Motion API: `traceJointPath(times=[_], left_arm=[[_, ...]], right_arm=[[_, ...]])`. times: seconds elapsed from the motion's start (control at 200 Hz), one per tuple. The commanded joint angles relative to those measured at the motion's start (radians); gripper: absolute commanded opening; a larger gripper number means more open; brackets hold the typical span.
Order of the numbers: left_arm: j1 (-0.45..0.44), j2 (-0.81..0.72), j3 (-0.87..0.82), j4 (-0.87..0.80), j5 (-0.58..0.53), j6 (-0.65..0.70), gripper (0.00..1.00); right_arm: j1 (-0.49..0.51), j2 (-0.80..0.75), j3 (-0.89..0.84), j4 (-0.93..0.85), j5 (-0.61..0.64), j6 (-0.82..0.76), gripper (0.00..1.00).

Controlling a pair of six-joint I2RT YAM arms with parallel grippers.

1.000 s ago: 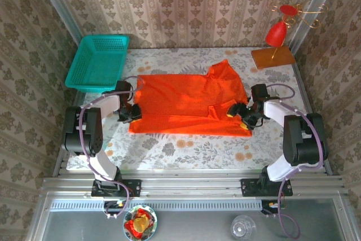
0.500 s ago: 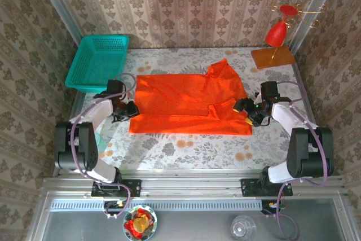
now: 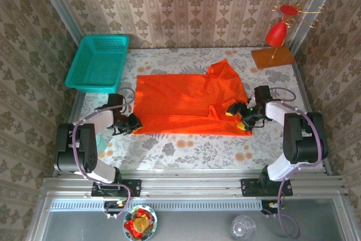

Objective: Fold the inside-out t-shirt

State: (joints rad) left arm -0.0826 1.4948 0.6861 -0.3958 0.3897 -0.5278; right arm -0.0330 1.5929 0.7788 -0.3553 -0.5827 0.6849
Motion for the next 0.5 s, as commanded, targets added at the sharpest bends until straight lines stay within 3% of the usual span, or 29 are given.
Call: traceJointPath(times=[0.0, 0.12, 0.495], left_arm=[[0.009, -0.031, -0.092, -0.008, -0.042, -0.075, 0.21], [0.010, -0.126, -0.162, -0.026, -0.059, -0.125, 0.16], [-0.005, -0.469, -0.271, -0.185, -0.071, -0.223, 0.16]], right_arm=[[-0.001, -0.018, -0.091, -0.010, 0.068, 0.080, 0.82], [-0.001, -0.085, -0.165, -0.019, 0.097, 0.122, 0.82], [0.018, -0.350, -0.314, -0.122, 0.103, 0.143, 0.82]])
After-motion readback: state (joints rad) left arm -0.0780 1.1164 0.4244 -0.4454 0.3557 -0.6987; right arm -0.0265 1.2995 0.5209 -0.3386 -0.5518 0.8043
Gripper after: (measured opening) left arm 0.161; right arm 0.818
